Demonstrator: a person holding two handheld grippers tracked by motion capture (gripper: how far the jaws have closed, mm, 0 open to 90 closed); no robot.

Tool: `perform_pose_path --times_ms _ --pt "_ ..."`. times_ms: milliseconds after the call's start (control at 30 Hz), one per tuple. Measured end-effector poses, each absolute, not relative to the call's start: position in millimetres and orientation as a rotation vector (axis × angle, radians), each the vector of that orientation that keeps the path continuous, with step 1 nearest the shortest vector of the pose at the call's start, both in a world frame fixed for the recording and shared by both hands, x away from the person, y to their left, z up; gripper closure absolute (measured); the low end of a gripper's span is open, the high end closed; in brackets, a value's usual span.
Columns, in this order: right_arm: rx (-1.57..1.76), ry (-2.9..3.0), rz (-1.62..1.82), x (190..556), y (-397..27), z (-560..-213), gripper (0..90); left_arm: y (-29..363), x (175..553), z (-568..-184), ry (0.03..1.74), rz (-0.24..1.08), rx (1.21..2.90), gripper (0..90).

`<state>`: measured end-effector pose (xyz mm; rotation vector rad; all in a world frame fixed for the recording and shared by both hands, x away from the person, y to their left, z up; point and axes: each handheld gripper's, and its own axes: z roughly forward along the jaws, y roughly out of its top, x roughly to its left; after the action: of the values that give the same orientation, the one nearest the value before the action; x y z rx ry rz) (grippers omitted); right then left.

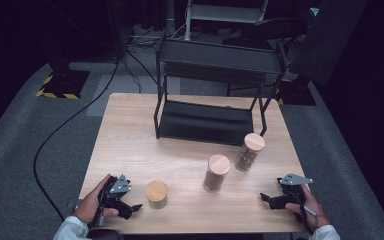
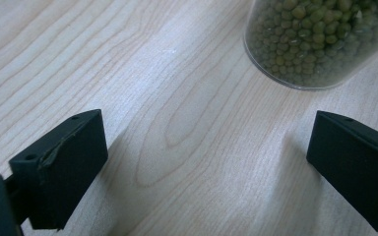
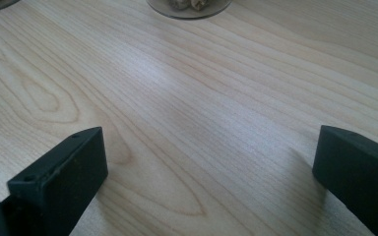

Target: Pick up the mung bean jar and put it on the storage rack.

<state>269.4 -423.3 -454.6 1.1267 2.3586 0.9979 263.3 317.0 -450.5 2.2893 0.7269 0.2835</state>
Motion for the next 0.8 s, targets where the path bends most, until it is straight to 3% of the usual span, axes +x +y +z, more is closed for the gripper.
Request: perform_pose_path --times_ms 800 --pt "1.126 2.357 0.997 268.7 -423.3 -454.8 0.0 318.5 260.6 -450.3 0.735 0.285 2.29 0.2"
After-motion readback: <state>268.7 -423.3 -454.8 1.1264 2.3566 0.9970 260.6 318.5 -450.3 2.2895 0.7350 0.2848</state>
